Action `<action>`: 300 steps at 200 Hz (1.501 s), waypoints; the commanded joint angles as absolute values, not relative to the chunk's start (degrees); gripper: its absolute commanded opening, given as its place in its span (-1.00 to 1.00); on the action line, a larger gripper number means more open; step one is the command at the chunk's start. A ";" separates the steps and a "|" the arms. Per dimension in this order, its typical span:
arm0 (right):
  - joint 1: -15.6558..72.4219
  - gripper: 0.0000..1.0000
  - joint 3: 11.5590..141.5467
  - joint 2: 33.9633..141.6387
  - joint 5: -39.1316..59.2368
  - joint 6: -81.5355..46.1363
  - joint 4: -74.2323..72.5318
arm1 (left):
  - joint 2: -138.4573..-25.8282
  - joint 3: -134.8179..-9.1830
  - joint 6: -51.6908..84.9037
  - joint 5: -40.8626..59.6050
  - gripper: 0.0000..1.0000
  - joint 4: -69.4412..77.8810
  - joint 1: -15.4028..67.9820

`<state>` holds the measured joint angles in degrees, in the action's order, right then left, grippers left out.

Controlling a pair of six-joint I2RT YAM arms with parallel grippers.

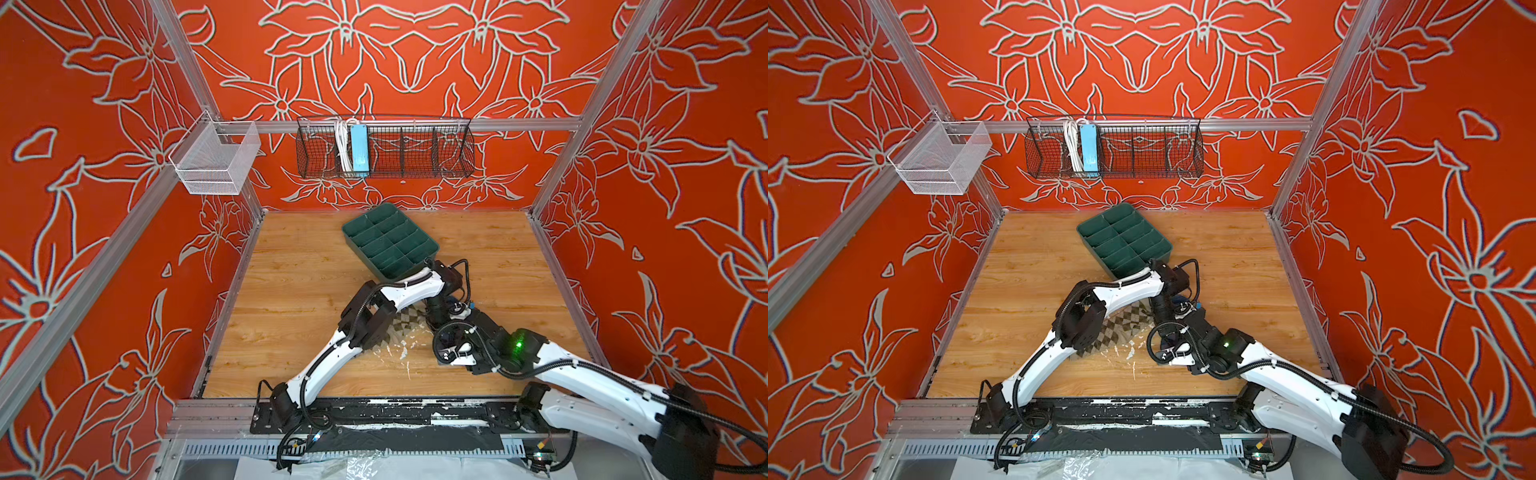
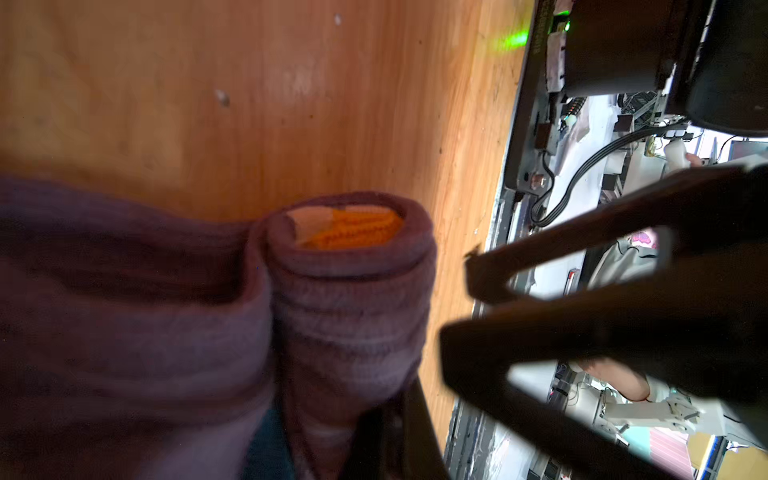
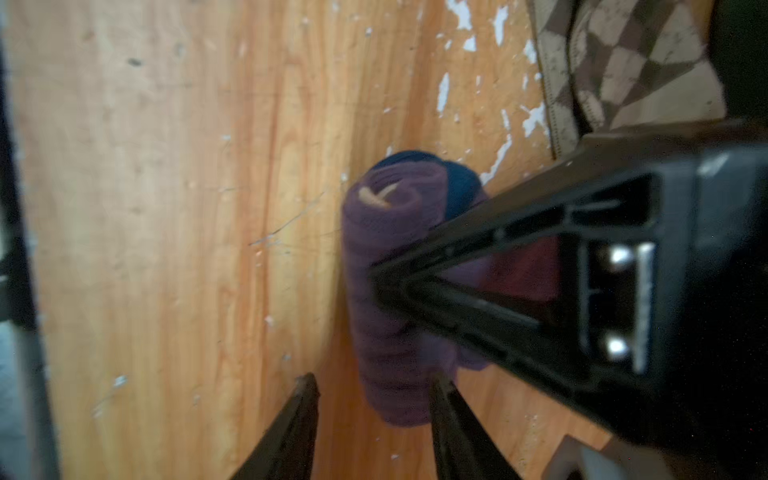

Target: Roll the socks

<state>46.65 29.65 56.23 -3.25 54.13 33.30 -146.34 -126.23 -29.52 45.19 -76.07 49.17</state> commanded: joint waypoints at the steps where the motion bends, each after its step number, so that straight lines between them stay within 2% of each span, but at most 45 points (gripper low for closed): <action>1: 47.39 -0.17 28.88 58.89 -5.63 55.49 27.04 | -149.10 -126.25 -30.41 42.80 -1.00 -75.93 48.68; 23: 48.11 -0.26 27.54 61.57 -5.45 55.04 25.76 | -148.85 -126.16 -30.45 43.15 -0.98 -76.09 48.65; 46: 48.75 -0.41 27.04 63.79 -6.28 54.16 25.70 | -147.74 -125.95 -31.09 43.86 -0.76 -76.55 48.69; 73: 49.01 -0.83 28.13 65.96 -6.64 52.35 28.72 | -142.86 -123.21 -31.38 43.62 -0.44 -75.32 48.69; 84: 49.03 -0.99 29.03 66.62 -5.91 51.62 30.69 | -140.16 -121.32 -31.03 43.33 -0.25 -73.89 48.69; 102: 49.00 -1.00 29.86 67.09 -4.08 51.01 33.06 | -135.74 -117.95 -31.14 42.78 0.05 -71.60 48.69; 104: 48.99 -1.00 29.99 67.11 -3.86 50.92 33.25 | -135.32 -117.60 -31.08 42.56 0.11 -71.32 48.69; 105: 48.97 -1.00 30.02 67.09 -3.64 50.86 33.45 | -135.03 -117.47 -31.05 42.37 0.20 -71.17 48.69; 106: 49.01 -1.00 30.08 67.07 -3.49 50.83 33.60 | -134.71 -117.31 -30.99 42.24 0.36 -71.05 48.69; 108: 48.99 -1.00 30.20 67.13 -3.20 50.74 33.93 | -134.14 -116.98 -30.91 41.96 0.84 -70.74 48.65; 110: 48.96 -1.00 30.36 67.10 -2.87 50.74 34.28 | -133.66 -116.70 -30.86 41.73 1.00 -70.55 48.61; 114: 49.02 -1.00 30.73 67.12 -2.10 50.65 34.88 | -132.67 -116.22 -30.85 41.04 0.95 -70.14 48.60; 147: 48.84 -1.00 33.97 67.91 3.56 49.45 40.93 | -122.74 -111.72 -27.22 33.71 0.95 -63.85 46.54; 175: 48.47 -1.00 37.02 70.94 9.31 48.32 45.15 | -109.33 -100.20 -17.65 12.04 0.95 -46.19 43.68; 198: 47.41 -1.00 38.96 73.53 14.28 46.62 46.57 | -96.70 -87.85 -15.80 -6.21 0.95 -30.68 42.35; 224: 45.03 -1.00 41.36 75.59 19.40 45.69 48.27 | -86.72 -76.05 -16.47 -18.49 0.95 -16.03 40.32; 253: 42.20 -1.00 44.36 79.76 23.83 46.52 50.43 | -81.21 -73.68 -22.60 -16.71 0.95 -19.79 39.32; 300: 35.26 -1.00 49.08 86.64 30.29 46.37 55.24 | -66.76 -66.75 -27.72 -3.00 0.96 -22.44 40.37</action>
<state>38.81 47.35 84.01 23.70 46.52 49.98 -74.63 -69.19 -23.73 -10.44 -23.07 39.38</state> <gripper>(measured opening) 0.097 0.994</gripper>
